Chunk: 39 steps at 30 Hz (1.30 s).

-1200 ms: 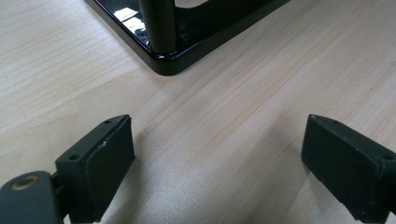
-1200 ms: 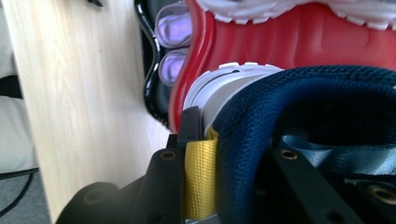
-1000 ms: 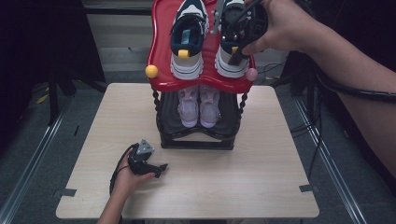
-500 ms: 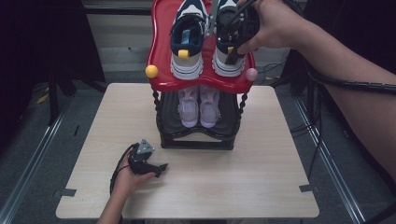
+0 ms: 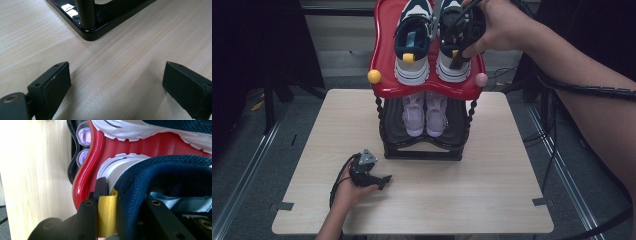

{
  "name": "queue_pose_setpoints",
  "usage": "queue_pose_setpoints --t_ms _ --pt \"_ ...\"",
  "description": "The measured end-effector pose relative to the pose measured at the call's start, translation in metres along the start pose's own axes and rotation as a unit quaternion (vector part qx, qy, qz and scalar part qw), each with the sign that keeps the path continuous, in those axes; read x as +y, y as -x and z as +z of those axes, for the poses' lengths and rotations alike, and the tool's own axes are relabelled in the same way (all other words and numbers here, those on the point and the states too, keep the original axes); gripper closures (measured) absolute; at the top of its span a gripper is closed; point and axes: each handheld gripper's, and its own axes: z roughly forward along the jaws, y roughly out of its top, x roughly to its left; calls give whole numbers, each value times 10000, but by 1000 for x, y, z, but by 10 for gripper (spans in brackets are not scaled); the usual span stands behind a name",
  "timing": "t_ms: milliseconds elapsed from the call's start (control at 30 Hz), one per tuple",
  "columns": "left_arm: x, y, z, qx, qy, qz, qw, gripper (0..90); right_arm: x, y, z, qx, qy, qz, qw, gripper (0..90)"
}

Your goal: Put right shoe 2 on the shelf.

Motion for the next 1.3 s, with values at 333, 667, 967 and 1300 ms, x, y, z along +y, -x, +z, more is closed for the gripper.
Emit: queue_pose_setpoints --t_ms 333,667,967,1300 --pt "0 0 0 -1 -21 26 10000 75 3 -3 1 31 53 56 10000 723" --pt "0 0 0 0 -22 26 10000 75 8 -6 2 65 127 139 9998 721" --pt "0 0 0 4 -13 26 10000 75 5 -5 1 63 183 338 9992 685" --pt "0 0 0 5 -17 32 10000 75 1 -5 -4 78 331 870 9956 489"
